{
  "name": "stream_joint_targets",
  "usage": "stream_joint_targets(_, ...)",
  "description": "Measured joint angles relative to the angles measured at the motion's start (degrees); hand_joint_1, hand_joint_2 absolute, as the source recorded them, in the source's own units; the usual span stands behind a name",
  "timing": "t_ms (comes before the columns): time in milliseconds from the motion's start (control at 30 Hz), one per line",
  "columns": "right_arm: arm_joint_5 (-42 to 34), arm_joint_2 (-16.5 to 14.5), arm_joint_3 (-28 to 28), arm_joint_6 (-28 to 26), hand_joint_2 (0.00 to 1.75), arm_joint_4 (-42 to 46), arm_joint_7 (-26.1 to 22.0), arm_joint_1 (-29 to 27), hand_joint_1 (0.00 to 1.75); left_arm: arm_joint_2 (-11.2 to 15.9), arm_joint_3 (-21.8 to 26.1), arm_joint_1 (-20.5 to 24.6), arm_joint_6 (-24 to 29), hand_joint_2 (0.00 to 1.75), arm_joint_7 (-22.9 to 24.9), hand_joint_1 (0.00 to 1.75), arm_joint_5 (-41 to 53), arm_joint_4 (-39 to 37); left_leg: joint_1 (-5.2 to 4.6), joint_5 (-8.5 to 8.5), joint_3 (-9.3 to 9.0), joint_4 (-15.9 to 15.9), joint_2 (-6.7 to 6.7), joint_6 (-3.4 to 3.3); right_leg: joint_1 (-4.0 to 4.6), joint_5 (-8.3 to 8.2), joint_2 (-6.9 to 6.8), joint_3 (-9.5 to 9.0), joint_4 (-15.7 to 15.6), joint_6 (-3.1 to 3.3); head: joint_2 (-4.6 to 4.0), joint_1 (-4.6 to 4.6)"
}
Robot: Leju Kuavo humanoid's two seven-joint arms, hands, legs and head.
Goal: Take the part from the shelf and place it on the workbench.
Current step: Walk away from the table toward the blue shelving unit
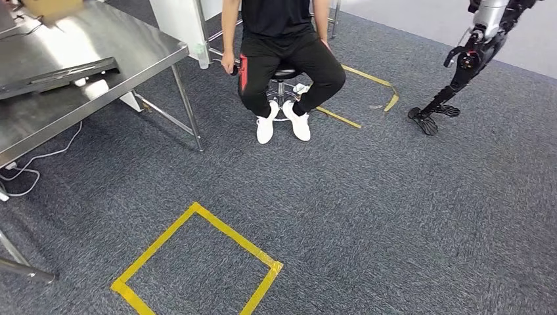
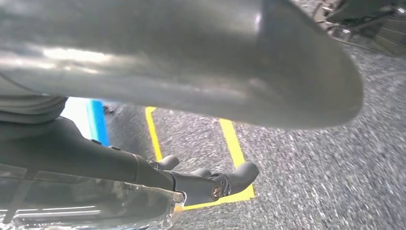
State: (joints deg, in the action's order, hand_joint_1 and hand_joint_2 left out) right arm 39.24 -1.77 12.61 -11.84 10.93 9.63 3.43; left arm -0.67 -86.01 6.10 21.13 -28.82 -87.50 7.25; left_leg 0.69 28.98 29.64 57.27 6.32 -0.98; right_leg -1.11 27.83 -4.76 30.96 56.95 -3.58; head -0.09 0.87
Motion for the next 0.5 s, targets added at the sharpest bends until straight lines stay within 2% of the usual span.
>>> stream_joint_targets(33,-0.1,0.0,0.0,0.0,0.0,0.0,0.0,0.0,0.0,0.0,0.0,0.1,0.0,0.0,-0.1,0.0,0.0,0.0,0.07,0.11,-0.34,-0.1,0.62,0.38,0.16,-0.11,0.73,0.08,0.0,0.54,0.0,-0.14)
stream_joint_targets(67,-0.1,0.1,0.0,0.0,0.0,0.0,0.0,-0.1,0.0,0.0,0.0,0.1,0.0,0.0,-0.2,0.0,0.1,0.0,0.28,0.33,-0.54,0.0,0.76,0.75,-0.13,-0.22,1.39,-0.01,0.0,1.04,0.0,-0.25)
stream_joint_targets(100,-0.1,0.1,0.0,-0.1,0.0,0.0,0.0,-0.1,0.0,0.0,0.0,0.2,0.0,0.0,-0.2,0.0,0.1,0.0,0.5,0.94,-0.51,0.5,0.05,1.05,-0.31,-0.36,2.06,-0.13,-0.1,1.44,0.0,-0.36)
stream_joint_targets(133,-0.2,0.1,0.0,-0.1,0.0,0.0,0.0,-0.1,0.0,0.0,0.0,0.2,0.0,0.0,-0.2,0.0,0.1,0.0,0.68,2.26,0.05,2.1,-1.36,1.26,-0.53,-0.57,2.72,-0.23,-0.2,1.93,0.0,-0.49)
stream_joint_targets(167,-0.2,0.1,0.0,-0.1,0.0,0.0,0.0,-0.1,0.0,0.0,0.0,0.1,0.0,0.0,-0.2,0.0,0.1,0.0,0.81,4.16,1.23,4.9,-3.19,1.35,-0.7,-0.76,3.39,-0.28,-0.2,2.35,0.0,-0.64)
stream_joint_targets(200,-0.2,0.1,0.0,-0.1,0.0,0.0,0.0,-0.1,0.0,0.0,0.0,0.0,0.0,0.0,-0.2,0.0,0.1,0.0,0.82,6.34,2.94,8.7,-4.81,1.31,-0.46,-0.86,4.1,-0.14,-0.2,2.61,0.0,-0.75)
stream_joint_targets(233,-0.2,0.1,0.0,-0.1,0.0,0.0,0.0,-0.1,0.0,0.0,0.0,-0.2,0.0,0.0,-0.2,0.0,0.1,0.0,0.82,8.12,4.84,12.6,-5.76,1.25,-0.26,-0.95,4.88,-0.03,-0.2,2.84,0.0,-0.78)
stream_joint_targets(267,-0.2,0.1,0.0,-0.1,0.0,0.0,0.0,-0.2,0.0,0.0,0.0,-0.3,0.0,0.0,-0.2,0.0,0.1,0.0,0.81,8.89,6.31,15.4,-6.2,1.17,-0.05,-0.97,5.69,0.0,-0.2,2.9,0.0,-0.78)
stream_joint_targets(300,-0.2,0.1,0.0,-0.1,0.0,-0.1,0.0,-0.3,0.0,0.1,0.0,-0.3,0.0,0.0,-0.2,0.0,0.1,0.0,0.8,8.49,7.0,16.4,-6.38,1.05,0.1,-0.97,6.5,-0.04,-0.1,2.9,0.0,-0.78)
stream_joint_targets(333,-0.2,0.1,0.0,-0.1,0.0,-0.1,0.0,-0.3,0.0,0.1,0.0,-0.3,-0.1,0.0,-0.2,0.0,0.2,0.0,0.8,6.95,6.67,15.1,-6.53,0.87,0.19,-0.97,7.31,-0.12,-0.1,2.89,0.0,-0.79)
stream_joint_targets(367,-0.3,0.1,0.0,-0.2,0.0,-0.1,0.1,-0.4,0.0,0.1,0.0,-0.3,-0.1,0.0,-0.2,0.0,0.3,0.0,0.81,4.6,5.39,11.8,-6.97,0.64,0.22,-0.96,8.13,-0.22,0.0,2.88,0.0,-0.79)
stream_joint_targets(433,-0.5,0.0,0.0,-0.3,0.0,-0.1,0.3,-0.3,0.0,0.1,0.0,-0.2,-0.2,0.0,-0.1,0.0,0.6,0.0,0.91,0.88,2.57,4.8,-9.34,0.19,0.36,-0.93,9.59,-0.11,0.2,2.77,0.0,-0.83)
stream_joint_targets(467,-0.6,-0.1,0.0,-0.4,0.0,-0.1,0.5,-0.2,0.0,0.2,0.0,-0.2,-0.2,0.0,-0.1,0.0,0.8,0.0,0.9,0.04,1.71,2.5,-10.34,0.04,0.45,-0.97,10.24,0.18,0.4,2.58,0.0,-0.84)
stream_joint_targets(500,-0.7,-0.1,0.0,-0.5,0.0,-0.1,0.6,-0.1,0.0,0.2,0.0,-0.2,-0.3,0.0,0.1,0.0,0.9,0.0,0.78,-0.05,1.47,1.7,-10.9,-0.1,0.49,-1.07,10.84,0.54,0.4,2.3,0.0,-0.86)
